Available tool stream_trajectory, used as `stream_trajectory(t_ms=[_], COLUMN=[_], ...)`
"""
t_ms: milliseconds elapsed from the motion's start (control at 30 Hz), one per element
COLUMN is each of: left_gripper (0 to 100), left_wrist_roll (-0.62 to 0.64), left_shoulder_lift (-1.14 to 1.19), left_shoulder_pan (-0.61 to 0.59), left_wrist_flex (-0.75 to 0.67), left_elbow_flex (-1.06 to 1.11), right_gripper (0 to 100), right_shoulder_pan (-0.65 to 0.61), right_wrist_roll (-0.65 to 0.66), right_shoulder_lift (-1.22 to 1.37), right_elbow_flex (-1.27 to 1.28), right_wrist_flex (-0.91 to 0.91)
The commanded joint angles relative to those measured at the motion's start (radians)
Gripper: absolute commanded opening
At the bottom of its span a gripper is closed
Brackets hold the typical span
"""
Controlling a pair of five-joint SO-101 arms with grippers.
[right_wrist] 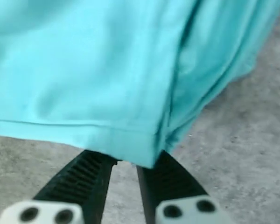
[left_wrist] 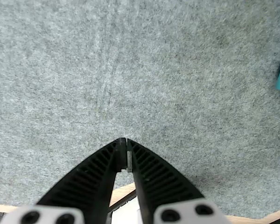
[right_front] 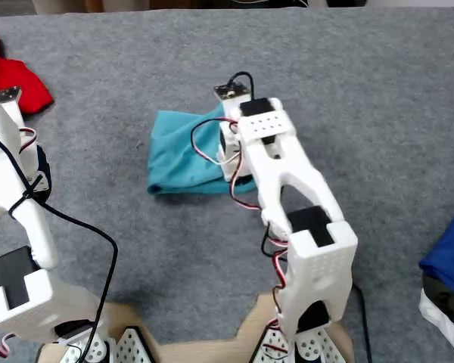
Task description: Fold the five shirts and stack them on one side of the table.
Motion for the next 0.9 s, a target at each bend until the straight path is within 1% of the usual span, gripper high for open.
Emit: stream_trajectory(t_ms=[0,333,400,667,867], left_gripper=[2,2,2,2,2], left_wrist_roll=[-0.011,-0.011,-0.011,-0.011,-0.011], left_shoulder_lift=[-0.044,-0.044,-0.044,-0.045,-0.048], left_shoulder_pan=[-0.012,-0.012,-0.012,-0.011,-0.006], left_wrist_flex=[0.009,0.009,0.009,0.009,0.009], left_elbow_flex=[-0.003,-0.003,-0.003,0.008,0.038], right_gripper=[4.0,3.4,2.7,2.7,2.7], right_shoulder_pan=[0.041,0.097,0.116,0.193,0.194], right_wrist_roll=[0.015,0.052,0.078,0.115,0.140], right_shoulder_lift=[-0.015,-0.015,-0.015,-0.015,-0.012], right_elbow_flex=[-0.059,-0.061,-0.059,-0.116,-0.125], right_wrist_flex=[0.009,0.009,0.012,0.078,0.097])
